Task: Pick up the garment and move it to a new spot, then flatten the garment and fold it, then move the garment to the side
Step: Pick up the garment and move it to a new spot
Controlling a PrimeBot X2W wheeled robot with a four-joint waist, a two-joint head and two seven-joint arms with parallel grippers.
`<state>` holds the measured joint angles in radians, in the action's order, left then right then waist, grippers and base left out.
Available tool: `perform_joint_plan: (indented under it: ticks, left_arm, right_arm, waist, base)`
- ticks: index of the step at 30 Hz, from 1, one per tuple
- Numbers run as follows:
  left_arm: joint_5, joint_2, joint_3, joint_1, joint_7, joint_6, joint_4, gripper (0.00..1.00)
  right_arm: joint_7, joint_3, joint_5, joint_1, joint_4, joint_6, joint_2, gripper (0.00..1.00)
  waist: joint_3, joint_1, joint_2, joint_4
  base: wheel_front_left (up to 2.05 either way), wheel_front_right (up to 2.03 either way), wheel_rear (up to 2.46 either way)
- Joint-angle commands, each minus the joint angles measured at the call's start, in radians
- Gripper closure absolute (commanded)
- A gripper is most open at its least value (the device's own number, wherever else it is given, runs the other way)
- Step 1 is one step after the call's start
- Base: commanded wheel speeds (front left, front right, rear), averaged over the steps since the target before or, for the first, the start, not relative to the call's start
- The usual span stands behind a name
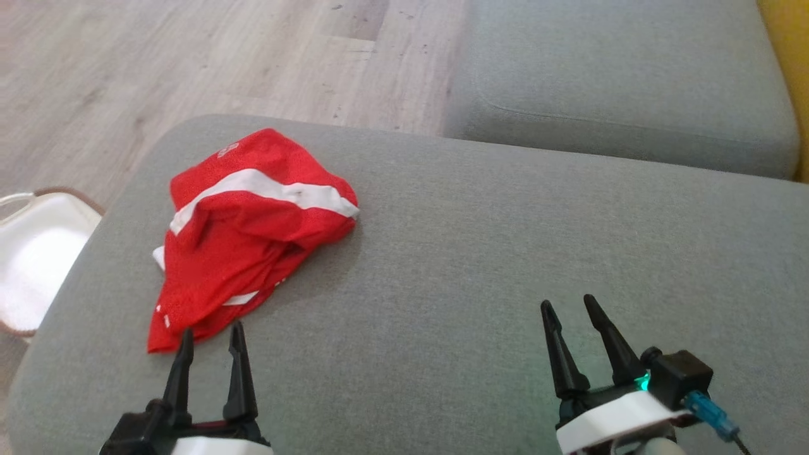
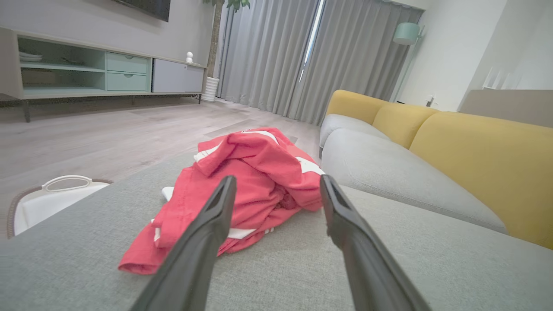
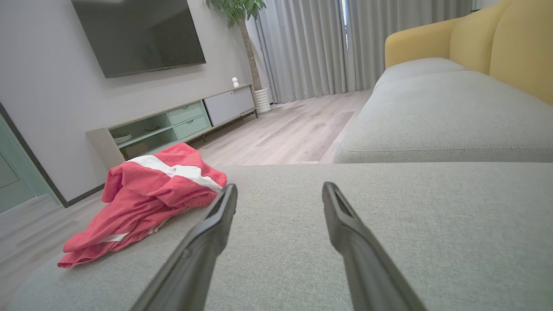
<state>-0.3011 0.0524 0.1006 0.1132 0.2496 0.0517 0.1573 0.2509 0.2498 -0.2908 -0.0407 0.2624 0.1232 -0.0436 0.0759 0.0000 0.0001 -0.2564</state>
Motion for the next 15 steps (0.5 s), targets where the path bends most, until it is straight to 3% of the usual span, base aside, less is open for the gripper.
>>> perform_joint_plan:
  ticks: [1,9,15]
  left_arm:
    - [0.009,-0.002,-0.032,-0.023,0.012,-0.001,-0.035,0.0]
    - [0.018,-0.002,-0.066,-0.025,0.012,-0.006,-0.046,0.0]
    - [0.102,0.032,-0.109,-0.113,0.012,0.018,-0.038,0.0]
  right_arm:
    - [0.011,0.017,-0.004,0.027,-0.039,0.008,-0.007,0.0]
    - [0.011,0.016,-0.002,0.026,-0.041,0.008,-0.007,0.0]
    - [0.011,-0.017,0.009,0.044,-0.042,0.008,-0.007,0.0]
  waist:
    - [0.001,0.0,-0.0001,-0.013]
    - [-0.012,0.0,-0.0001,-0.024]
    - [-0.07,0.0,-0.0001,0.005]
  base:
    - [0.0,0.0,0.0]
    - [0.0,0.0,0.0]
    - [0.0,0.0,0.0]
